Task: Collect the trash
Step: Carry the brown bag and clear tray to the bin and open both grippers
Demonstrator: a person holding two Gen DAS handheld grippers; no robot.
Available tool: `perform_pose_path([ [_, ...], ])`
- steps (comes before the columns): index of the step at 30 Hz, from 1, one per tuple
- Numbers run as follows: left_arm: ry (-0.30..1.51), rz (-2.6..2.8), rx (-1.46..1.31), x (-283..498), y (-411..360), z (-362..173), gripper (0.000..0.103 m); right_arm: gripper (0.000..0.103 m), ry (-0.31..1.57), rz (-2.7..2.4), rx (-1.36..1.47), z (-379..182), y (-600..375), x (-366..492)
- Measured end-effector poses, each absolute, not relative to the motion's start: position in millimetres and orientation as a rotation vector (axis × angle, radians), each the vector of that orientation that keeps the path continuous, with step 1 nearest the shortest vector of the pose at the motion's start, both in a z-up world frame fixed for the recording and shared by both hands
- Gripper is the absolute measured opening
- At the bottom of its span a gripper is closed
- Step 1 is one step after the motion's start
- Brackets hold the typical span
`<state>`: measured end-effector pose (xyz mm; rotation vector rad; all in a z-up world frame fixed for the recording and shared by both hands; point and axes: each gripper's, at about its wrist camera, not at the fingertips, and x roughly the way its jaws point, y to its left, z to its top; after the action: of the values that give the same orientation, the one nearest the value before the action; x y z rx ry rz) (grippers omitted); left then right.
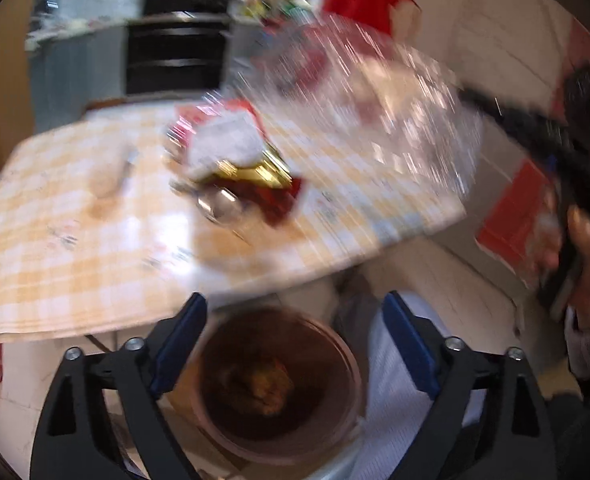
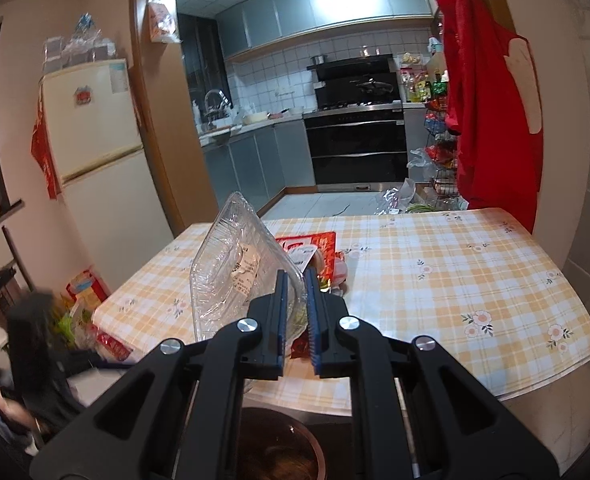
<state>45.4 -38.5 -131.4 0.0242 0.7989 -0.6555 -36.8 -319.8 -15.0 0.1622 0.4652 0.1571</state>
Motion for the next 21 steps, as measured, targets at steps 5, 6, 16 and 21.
perform_pose_path([
  [5,0.646,-0.443,0.002,42,-5,-105,0.097,0.013,0.524,0.177,0.094,-24,-304,-40],
  [6,0.613,-0.398,-0.011,41,4,-101,0.097,0.013,0.545,0.184,0.082,-29,-300,-40],
  [16,0.522,-0.188,-0.146,34,56,-83,0.097,0.013,0.726,0.238,0.021,-70,-268,-40],
  [21,0.537,-0.160,-0.167,32,65,-88,0.097,0.013,0.794,0.272,0.002,-87,-253,-41],
])
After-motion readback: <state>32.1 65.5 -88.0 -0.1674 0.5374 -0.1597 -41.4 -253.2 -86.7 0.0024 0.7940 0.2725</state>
